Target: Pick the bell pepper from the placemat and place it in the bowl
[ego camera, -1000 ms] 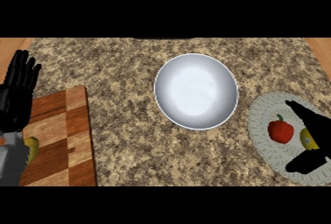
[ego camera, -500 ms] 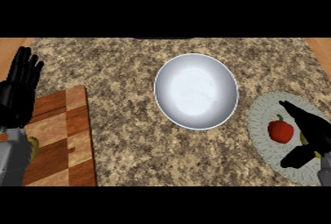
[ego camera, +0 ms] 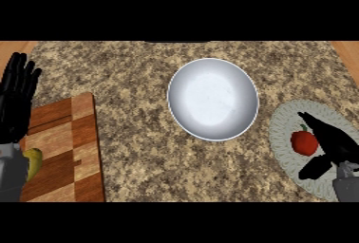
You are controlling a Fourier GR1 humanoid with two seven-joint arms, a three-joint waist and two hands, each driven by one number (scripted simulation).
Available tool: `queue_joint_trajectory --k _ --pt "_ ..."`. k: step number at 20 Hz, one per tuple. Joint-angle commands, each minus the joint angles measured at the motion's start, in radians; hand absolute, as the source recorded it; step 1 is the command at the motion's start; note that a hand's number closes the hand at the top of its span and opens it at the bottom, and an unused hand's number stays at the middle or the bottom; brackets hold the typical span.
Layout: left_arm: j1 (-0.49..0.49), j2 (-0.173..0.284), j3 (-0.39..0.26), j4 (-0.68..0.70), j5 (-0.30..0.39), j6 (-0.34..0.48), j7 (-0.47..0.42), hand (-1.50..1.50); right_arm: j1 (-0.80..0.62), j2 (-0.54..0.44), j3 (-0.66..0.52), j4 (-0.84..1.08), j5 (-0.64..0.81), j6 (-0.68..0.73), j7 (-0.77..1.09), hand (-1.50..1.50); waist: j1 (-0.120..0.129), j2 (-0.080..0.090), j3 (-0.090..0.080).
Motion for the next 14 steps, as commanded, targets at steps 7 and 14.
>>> queue_joint_trajectory --k 7,14 --pt "0.056 -0.021 0.020 -0.074 -0.007 -0.012 0.013 0.00 0.067 0.028 -0.011 0.045 0.081 -0.037 -0.040 -1.50 -0.001 -0.002 0.000" --pt "-0.004 -0.007 0.034 0.033 -0.008 -0.049 -0.010 0.00 -0.056 0.048 -0.026 0.232 0.149 -0.209 -0.188 1.50 0.001 0.001 0.000"
